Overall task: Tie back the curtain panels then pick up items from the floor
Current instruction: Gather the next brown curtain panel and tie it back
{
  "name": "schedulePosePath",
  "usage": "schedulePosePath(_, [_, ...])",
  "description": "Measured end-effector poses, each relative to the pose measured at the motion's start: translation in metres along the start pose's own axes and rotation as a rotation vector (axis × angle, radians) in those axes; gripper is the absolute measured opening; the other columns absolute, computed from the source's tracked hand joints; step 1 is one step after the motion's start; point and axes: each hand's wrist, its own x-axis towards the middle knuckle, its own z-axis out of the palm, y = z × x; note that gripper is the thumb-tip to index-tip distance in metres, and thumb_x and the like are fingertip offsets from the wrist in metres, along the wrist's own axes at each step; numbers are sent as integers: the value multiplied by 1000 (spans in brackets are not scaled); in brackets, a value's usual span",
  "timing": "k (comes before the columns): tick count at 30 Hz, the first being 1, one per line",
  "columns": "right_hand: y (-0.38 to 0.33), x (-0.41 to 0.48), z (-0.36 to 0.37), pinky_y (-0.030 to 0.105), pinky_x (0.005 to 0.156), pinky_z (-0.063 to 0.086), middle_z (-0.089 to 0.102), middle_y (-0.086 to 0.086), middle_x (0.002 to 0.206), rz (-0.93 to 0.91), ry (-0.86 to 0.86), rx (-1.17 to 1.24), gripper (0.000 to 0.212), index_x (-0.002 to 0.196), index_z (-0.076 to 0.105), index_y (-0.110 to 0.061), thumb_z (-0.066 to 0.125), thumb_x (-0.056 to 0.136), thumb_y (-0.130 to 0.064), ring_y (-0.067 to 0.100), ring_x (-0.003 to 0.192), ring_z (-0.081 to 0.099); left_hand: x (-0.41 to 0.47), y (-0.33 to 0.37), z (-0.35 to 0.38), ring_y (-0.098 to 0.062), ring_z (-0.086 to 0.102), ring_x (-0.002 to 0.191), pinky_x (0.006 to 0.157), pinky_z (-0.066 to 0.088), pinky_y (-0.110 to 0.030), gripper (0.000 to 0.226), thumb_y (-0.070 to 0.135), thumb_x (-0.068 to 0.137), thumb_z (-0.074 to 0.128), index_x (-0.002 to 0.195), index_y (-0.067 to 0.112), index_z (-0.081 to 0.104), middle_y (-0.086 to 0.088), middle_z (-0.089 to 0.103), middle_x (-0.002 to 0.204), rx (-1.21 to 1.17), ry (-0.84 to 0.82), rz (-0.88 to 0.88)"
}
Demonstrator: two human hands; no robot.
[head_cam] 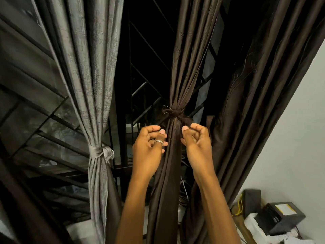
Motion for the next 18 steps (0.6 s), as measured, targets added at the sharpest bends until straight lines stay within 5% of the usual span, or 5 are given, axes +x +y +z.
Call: schedulePosePath(18, [34, -24, -51, 47, 90, 59, 74, -12, 96, 54, 122, -304, 6, 102, 68, -29, 64, 99, -28, 7, 93, 71, -23, -51, 42, 0, 70, 75, 61, 52, -16, 10, 27, 103, 55, 99, 32, 63, 18, 74, 89, -36, -181, -99])
